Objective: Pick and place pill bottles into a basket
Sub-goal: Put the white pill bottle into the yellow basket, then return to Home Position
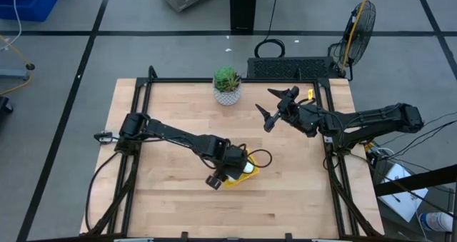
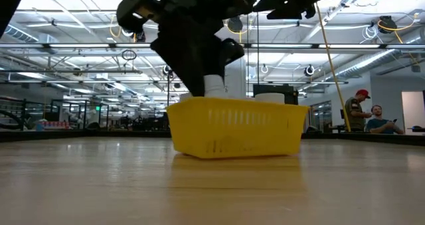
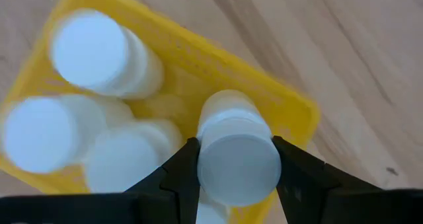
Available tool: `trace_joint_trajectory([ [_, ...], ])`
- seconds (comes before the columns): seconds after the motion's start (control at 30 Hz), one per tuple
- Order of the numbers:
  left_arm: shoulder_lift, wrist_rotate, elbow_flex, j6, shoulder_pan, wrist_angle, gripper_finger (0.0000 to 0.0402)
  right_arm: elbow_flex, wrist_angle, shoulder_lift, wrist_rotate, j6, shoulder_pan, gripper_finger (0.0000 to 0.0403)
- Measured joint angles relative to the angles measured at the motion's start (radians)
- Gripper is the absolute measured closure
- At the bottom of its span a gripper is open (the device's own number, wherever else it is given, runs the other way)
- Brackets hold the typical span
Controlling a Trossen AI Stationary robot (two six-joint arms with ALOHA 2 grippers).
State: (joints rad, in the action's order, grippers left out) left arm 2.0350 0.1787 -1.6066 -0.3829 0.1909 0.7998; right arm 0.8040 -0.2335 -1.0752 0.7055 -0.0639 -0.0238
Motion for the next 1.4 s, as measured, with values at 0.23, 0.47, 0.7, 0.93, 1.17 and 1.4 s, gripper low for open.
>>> trace_joint_trajectory([
  [0.23,-0.001,0.004,-0.001,0.023,0.000,0.016,0.0242,0.000,0.000,0.000,0.000,0.000,0.000,0.0064],
  [0.47,-0.001,-0.002,-0.001,0.034,0.008,0.006,0.0202,0.000,-0.001,0.000,0.000,0.000,0.000,0.0064],
  [0.7,-0.009,-0.057,-0.001,0.140,0.008,-0.070,0.0024,0.000,-0.001,0.000,0.000,0.000,-0.018,0.0064],
  [0.93,-0.099,-0.019,-0.001,0.129,-0.009,-0.131,0.0052,0.000,-0.018,0.068,-0.001,-0.027,-0.090,0.0064],
  [1.17,-0.341,0.143,0.029,-0.030,-0.017,-0.165,0.0093,0.001,0.029,0.251,-0.003,-0.060,-0.258,0.0064],
  [1.4,-0.709,0.106,0.400,0.006,-0.066,-0.414,0.0107,-0.076,0.148,0.500,0.000,-0.033,-0.447,0.0064],
])
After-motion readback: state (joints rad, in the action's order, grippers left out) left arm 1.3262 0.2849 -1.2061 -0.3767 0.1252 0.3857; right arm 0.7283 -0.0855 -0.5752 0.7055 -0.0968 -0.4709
